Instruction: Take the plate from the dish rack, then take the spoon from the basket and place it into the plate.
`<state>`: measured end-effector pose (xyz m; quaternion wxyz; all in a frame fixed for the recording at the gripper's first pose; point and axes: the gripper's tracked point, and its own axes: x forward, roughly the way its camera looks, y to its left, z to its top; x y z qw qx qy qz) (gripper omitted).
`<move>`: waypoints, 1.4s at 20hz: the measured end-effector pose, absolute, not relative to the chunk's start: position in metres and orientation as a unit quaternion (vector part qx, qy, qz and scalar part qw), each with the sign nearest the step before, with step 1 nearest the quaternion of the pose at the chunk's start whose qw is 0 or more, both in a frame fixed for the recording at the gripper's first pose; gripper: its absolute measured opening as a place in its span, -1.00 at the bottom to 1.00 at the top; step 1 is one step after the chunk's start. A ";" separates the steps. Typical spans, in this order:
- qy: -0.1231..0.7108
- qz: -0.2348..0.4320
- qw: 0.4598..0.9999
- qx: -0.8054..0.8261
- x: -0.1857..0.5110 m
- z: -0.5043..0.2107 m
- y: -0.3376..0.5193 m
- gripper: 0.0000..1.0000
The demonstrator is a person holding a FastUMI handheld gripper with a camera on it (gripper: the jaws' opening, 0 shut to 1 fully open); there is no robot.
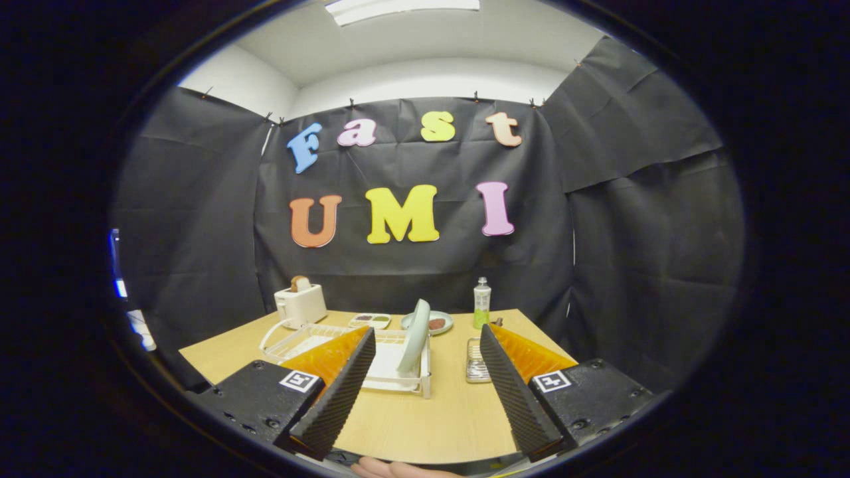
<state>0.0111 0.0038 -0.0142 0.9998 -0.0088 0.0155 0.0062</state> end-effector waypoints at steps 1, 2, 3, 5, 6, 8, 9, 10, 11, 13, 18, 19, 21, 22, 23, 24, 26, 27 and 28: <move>0.016 0.005 1.000 -0.009 0.014 -0.013 0.004 1.00; 0.019 0.004 1.000 -0.010 0.019 -0.013 0.003 1.00; 0.025 0.004 1.000 -0.011 0.022 -0.013 0.003 1.00; 0.040 0.007 0.999 -0.012 0.036 -0.013 0.006 1.00; 0.050 0.007 0.999 -0.014 0.044 -0.014 0.004 1.00; 0.069 0.009 0.997 -0.026 0.063 -0.016 0.004 1.00; 0.080 0.006 0.996 -0.033 0.073 -0.016 0.002 1.00; 0.094 0.004 0.995 -0.039 0.085 -0.019 -0.001 1.00; 0.110 0.004 0.993 -0.043 0.097 -0.018 -0.001 1.00; 0.150 0.008 0.988 -0.043 0.119 -0.019 0.002 1.00; 0.258 0.046 0.964 -0.033 0.173 -0.014 0.030 1.00; 0.277 0.041 0.959 -0.033 0.185 -0.013 0.032 1.00; 0.312 0.022 0.949 -0.046 0.211 -0.012 0.031 1.00; 0.327 0.009 0.943 -0.058 0.223 -0.012 0.029 1.00; 0.345 -0.004 0.936 -0.071 0.236 -0.011 0.027 1.00; 0.358 -0.013 0.930 -0.078 0.247 -0.013 0.028 1.00; 0.405 -0.013 0.910 -0.087 0.264 -0.023 0.037 1.00; 0.421 -0.013 0.902 -0.093 0.270 -0.027 0.039 1.00; 0.436 -0.027 0.894 -0.096 0.280 -0.031 0.035 1.00</move>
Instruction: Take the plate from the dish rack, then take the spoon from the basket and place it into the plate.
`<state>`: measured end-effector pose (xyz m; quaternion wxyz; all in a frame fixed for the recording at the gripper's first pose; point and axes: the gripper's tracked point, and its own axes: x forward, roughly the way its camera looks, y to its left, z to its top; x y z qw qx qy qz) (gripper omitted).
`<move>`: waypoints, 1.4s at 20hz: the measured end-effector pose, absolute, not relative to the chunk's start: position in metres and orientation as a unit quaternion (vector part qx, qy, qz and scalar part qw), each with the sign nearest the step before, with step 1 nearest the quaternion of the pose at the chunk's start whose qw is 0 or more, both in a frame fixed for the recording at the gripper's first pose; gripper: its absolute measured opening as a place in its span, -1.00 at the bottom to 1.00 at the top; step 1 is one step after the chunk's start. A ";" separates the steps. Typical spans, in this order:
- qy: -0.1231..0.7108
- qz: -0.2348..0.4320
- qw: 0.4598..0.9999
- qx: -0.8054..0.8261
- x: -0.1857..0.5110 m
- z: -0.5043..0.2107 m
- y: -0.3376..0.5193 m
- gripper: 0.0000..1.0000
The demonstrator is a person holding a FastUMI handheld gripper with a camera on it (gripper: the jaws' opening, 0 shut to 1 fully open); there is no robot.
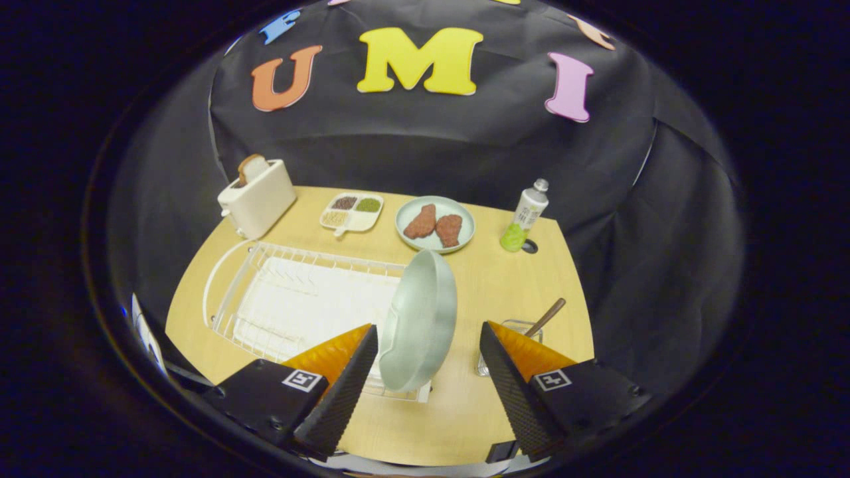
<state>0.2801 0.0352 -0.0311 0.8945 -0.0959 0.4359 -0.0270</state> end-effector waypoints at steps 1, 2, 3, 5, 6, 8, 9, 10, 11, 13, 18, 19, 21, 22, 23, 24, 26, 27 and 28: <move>0.445 -0.047 0.888 -0.101 0.288 -0.032 0.030 1.00; 0.455 -0.071 0.881 -0.110 0.295 -0.034 0.025 0.99; 0.469 -0.089 0.870 -0.123 0.298 -0.035 0.020 0.98; 0.472 -0.118 0.861 -0.144 0.309 -0.031 0.017 0.94; 0.471 -0.132 0.858 -0.155 0.314 -0.028 0.015 0.92; 0.481 -0.163 0.843 -0.176 0.316 -0.028 0.012 0.79; 0.485 -0.172 0.838 -0.183 0.318 -0.029 0.014 0.78; 0.486 -0.184 0.834 -0.186 0.321 -0.029 0.013 0.71; 0.485 -0.198 0.830 -0.191 0.323 -0.028 0.013 0.65; 0.482 -0.215 0.826 -0.196 0.328 -0.028 0.013 0.53; 0.511 -0.212 0.815 -0.172 0.324 -0.047 0.023 -0.36; 0.518 -0.208 0.813 -0.168 0.322 -0.053 0.023 -0.45; 0.512 -0.209 0.817 -0.160 0.321 -0.049 0.023 -0.56; 0.510 -0.215 0.818 -0.155 0.319 -0.048 0.023 -0.63; 0.508 -0.221 0.818 -0.155 0.317 -0.046 0.024 -0.67; 0.506 -0.229 0.818 -0.150 0.315 -0.044 0.024 -0.75; 0.496 -0.239 0.821 -0.151 0.312 -0.038 0.026 -0.78; 0.483 -0.247 0.826 -0.153 0.313 -0.032 0.026 -0.79; 0.479 -0.252 0.826 -0.156 0.311 -0.033 0.028 -0.79</move>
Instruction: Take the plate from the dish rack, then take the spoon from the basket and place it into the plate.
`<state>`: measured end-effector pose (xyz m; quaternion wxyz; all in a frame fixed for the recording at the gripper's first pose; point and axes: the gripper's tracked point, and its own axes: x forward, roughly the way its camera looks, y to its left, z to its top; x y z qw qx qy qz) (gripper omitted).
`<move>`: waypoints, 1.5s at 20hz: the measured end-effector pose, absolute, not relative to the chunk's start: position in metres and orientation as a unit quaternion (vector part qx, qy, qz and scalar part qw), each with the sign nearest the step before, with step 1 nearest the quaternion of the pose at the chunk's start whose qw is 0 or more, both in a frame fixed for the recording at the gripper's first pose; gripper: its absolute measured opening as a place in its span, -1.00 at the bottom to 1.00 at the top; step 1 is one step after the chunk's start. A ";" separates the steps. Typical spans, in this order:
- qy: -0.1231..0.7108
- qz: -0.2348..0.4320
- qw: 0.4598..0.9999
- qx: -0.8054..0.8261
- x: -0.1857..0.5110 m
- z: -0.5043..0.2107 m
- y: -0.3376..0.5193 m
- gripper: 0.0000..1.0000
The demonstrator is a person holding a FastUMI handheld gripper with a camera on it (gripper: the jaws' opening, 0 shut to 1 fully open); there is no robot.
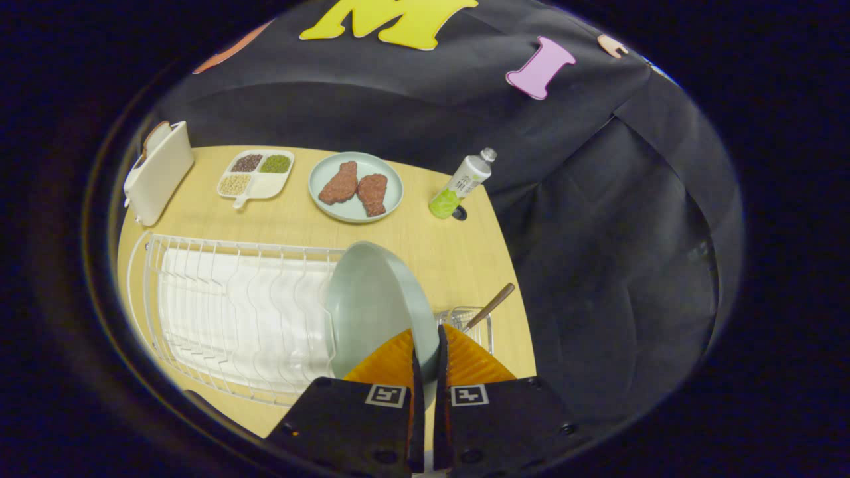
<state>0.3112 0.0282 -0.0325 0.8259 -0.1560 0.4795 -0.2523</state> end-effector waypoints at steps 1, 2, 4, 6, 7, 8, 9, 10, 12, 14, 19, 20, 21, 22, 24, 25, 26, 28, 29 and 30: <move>0.478 -0.261 0.825 -0.153 0.308 -0.031 0.029 -0.79; 0.475 -0.267 0.825 -0.151 0.306 -0.032 0.029 -0.79; 0.469 -0.275 0.826 -0.147 0.305 -0.033 0.029 -0.79; 0.458 -0.285 0.829 -0.145 0.305 -0.033 0.031 -0.79; 0.447 -0.293 0.831 -0.153 0.306 -0.031 0.033 -0.79; 0.434 -0.299 0.834 -0.162 0.309 -0.030 0.034 -0.79; 0.416 -0.302 0.840 -0.172 0.312 -0.026 0.037 -0.79; 0.390 -0.309 0.848 -0.182 0.317 -0.019 0.040 -0.79; 0.349 -0.322 0.857 -0.199 0.320 -0.005 0.044 -0.79; 0.330 -0.331 0.858 -0.211 0.311 0.008 0.047 -0.79; 0.333 -0.265 0.892 -0.150 0.262 0.014 0.068 -0.79; 0.340 -0.245 0.899 -0.127 0.248 0.009 0.070 -0.79; 0.346 -0.219 0.906 -0.103 0.232 0.004 0.076 -0.79; 0.349 -0.185 0.915 -0.083 0.219 -0.002 0.081 -0.79; 0.353 -0.141 0.924 -0.042 0.190 -0.021 0.084 -0.79; 0.357 -0.127 0.925 -0.027 0.175 -0.033 0.084 -0.79; 0.358 -0.113 0.927 -0.011 0.164 -0.046 0.084 -0.79; 0.373 -0.090 0.923 0.021 0.139 -0.078 0.080 -0.79; 0.382 -0.081 0.920 0.043 0.129 -0.094 0.080 -0.79; 0.388 -0.069 0.917 0.059 0.120 -0.108 0.080 -0.78</move>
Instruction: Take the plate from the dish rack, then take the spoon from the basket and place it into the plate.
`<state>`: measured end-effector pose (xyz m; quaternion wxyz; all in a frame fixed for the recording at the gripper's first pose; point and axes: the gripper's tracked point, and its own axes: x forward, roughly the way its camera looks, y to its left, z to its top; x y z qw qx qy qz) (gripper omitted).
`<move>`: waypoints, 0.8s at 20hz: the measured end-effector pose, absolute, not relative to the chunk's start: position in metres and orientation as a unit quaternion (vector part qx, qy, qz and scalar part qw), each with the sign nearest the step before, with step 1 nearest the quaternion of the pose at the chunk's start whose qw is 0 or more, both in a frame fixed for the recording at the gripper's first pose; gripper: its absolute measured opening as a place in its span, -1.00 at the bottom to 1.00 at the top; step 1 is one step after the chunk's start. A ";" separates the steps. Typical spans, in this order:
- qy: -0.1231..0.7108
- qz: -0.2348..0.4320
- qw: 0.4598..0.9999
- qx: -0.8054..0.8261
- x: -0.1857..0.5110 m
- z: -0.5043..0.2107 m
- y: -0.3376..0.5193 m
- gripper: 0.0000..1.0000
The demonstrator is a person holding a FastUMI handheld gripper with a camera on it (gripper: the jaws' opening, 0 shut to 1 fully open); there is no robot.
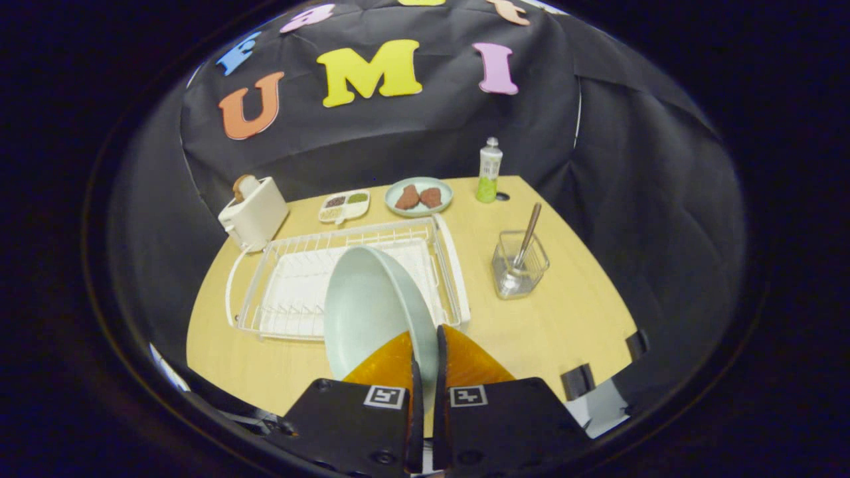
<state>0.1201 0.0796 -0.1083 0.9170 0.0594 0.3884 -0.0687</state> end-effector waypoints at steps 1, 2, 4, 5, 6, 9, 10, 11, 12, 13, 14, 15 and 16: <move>0.397 -0.056 0.913 0.071 0.112 -0.123 0.079 -0.78; 0.408 -0.047 0.908 0.087 0.105 -0.138 0.078 -0.77; 0.427 -0.021 0.897 0.111 0.091 -0.163 0.080 -0.77; 0.434 -0.008 0.894 0.114 0.085 -0.172 0.080 -0.77; 0.441 -0.003 0.890 0.116 0.080 -0.182 0.077 -0.77; 0.451 -0.003 0.883 0.128 0.076 -0.202 0.061 -0.76; 0.453 -0.005 0.881 0.132 0.077 -0.210 0.054 -0.76; 0.454 0.001 0.880 0.144 0.076 -0.213 0.051 -0.76; 0.458 0.005 0.876 0.152 0.075 -0.221 0.049 -0.75; 0.464 0.011 0.871 0.160 0.075 -0.226 0.046 -0.74; 0.469 0.017 0.867 0.168 0.076 -0.232 0.042 -0.73; 0.471 0.021 0.864 0.177 0.078 -0.236 0.038 -0.72; 0.472 0.024 0.860 0.192 0.079 -0.238 0.036 -0.70</move>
